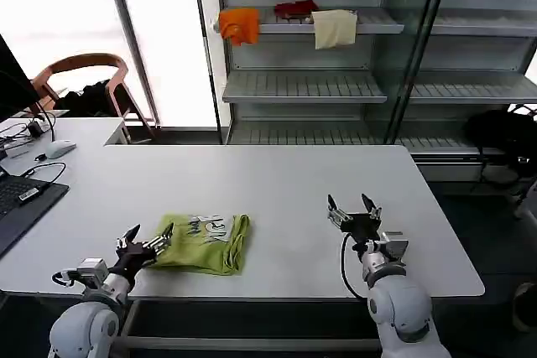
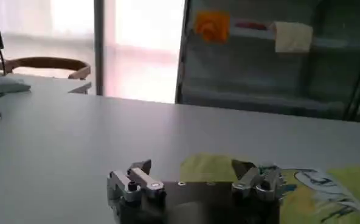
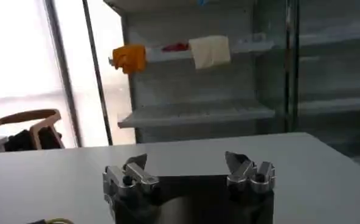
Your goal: Fold and organize the clothes.
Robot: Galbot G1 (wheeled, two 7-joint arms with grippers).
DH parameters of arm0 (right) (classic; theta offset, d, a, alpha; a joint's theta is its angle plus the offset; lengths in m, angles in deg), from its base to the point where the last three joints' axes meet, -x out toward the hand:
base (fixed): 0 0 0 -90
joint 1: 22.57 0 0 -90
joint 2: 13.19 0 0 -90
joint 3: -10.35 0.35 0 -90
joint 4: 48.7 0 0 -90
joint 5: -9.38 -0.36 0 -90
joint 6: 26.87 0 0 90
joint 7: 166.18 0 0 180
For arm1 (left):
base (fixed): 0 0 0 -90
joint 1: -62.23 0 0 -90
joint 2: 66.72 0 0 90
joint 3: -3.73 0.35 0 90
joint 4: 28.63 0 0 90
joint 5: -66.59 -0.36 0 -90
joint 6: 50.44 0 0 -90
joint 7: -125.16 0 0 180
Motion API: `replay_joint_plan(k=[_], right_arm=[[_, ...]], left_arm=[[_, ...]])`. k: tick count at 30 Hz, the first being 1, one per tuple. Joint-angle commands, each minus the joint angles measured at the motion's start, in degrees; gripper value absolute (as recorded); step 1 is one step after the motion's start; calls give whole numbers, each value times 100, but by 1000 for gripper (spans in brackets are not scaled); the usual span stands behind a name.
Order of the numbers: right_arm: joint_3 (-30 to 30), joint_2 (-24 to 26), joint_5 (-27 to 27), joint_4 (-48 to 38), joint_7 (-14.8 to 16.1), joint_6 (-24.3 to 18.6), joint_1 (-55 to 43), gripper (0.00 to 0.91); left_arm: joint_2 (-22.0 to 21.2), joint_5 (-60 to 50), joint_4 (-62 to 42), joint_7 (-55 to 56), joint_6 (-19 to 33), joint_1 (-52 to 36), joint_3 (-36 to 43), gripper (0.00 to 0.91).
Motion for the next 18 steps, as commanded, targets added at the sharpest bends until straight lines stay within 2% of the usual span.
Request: replay_joint_plan(k=[1,2,5,6,7,9,10,12,18], right_arm=[[-28,-18,2,15,-24,17,18,907],[-32,-19,4,15,-23,16,27,907],[-39,-32,6,34,-20,13,68,907],[-38,-32,6,39,-22,13,72,907],[-32,-30,7,47,-24,14,74,907],[-22,-20,7,64,-26,18,68,907],[-15,-16,9,67,-34,21,60,907],[-7,-14,8,70,-40,25,53,907],[-7,-12,9,91,-40,27,51,907]], left_arm=[[-29,-118,-244,45,72,5,-8,836],[-32,-125,-269,52,71,-5,-1,776],[-46,-124,-327,73,77,-29,38,725],[-49,-120,-332,69,78,-27,48,655],[-51,-108,-343,57,93,-21,67,635],[-58,-87,-356,2,124,-8,81,403],[-63,-90,-374,-55,164,1,93,212],[-80,-43,-375,-90,159,9,107,81],[-128,134,-344,-138,104,21,158,60]])
